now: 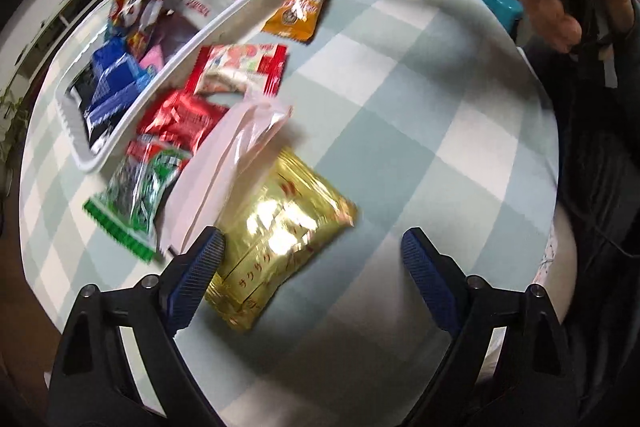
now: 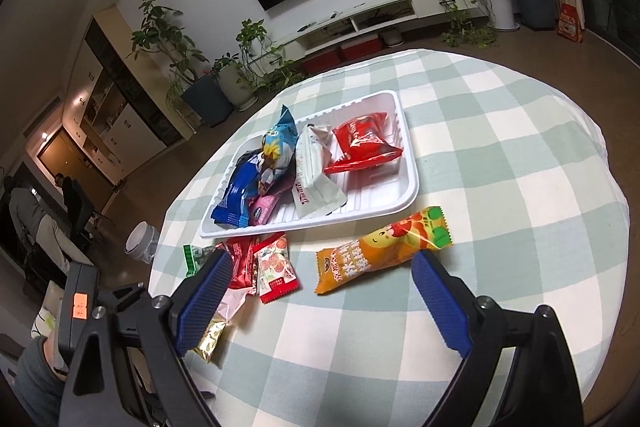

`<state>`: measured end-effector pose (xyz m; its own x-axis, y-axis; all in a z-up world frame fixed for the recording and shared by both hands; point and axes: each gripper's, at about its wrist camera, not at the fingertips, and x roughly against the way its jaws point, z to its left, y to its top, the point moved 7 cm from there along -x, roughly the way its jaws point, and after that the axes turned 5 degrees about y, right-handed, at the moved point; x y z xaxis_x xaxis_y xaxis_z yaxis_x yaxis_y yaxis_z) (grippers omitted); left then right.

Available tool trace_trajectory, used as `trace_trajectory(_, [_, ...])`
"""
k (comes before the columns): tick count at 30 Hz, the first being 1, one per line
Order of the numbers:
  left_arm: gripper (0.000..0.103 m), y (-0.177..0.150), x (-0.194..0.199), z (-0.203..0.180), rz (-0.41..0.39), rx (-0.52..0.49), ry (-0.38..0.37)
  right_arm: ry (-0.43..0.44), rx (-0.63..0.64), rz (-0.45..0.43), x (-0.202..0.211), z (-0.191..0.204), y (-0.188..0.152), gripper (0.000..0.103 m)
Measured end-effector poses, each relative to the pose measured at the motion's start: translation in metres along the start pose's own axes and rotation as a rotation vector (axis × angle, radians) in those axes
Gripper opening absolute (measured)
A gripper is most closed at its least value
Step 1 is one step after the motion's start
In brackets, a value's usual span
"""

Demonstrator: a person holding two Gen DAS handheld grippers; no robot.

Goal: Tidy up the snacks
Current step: 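Move both grippers back over the remaining snacks, then grasp the gold wafer packet with the left gripper while the right gripper grasps the orange packet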

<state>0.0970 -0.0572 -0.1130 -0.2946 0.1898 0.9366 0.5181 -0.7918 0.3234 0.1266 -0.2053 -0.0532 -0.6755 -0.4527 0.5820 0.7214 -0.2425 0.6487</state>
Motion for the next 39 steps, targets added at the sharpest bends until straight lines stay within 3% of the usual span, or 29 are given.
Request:
trace_trajectory(3, [0.09,0.007,-0.003,0.005,0.015,-0.006,-0.022,0.001,-0.002,0.009,-0.001,0.0,-0.001,0.094])
trace_trajectory(10, [0.09,0.0,-0.012,0.002,0.13,-0.097,-0.086,-0.007,0.013,0.052,-0.008,0.003,-0.007,0.093])
trace_trajectory(14, [0.083,-0.001,-0.008,-0.003,0.135,-0.1,-0.134,-0.015,0.025,0.066,-0.011,0.005,-0.009,0.093])
trace_trajectory(17, [0.083,-0.002,-0.007,0.002,0.104,-0.04,-0.108,-0.02,0.025,0.069,-0.012,0.005,-0.01,0.093])
trace_trajectory(22, [0.083,0.003,-0.009,0.027,0.04,0.169,-0.06,-0.026,0.024,0.068,-0.011,0.004,-0.009,0.093])
trace_trajectory(25, [0.083,0.002,-0.008,0.031,0.049,0.184,-0.023,-0.032,0.028,0.072,-0.012,0.003,-0.01,0.092])
trace_trajectory(27, [0.076,0.004,-0.006,0.029,0.059,0.195,-0.014,-0.037,0.036,0.074,-0.011,0.003,-0.009,0.089])
trace_trajectory(29, [0.051,0.005,0.0,0.031,0.059,0.21,0.003,-0.048,0.057,0.072,-0.01,0.003,-0.008,0.087])
trace_trajectory(32, [0.03,0.001,0.004,0.015,0.056,0.223,0.03,-0.053,0.098,0.064,-0.005,0.005,-0.005,0.083])
trace_trajectory(35, [0.029,0.001,0.007,0.011,0.047,0.24,0.042,-0.039,0.162,0.06,0.001,0.01,-0.001,0.082])
trace_trajectory(39, [0.029,-0.01,0.011,0.012,0.018,0.308,0.033,-0.032,0.371,0.053,0.013,0.025,0.012,0.082])
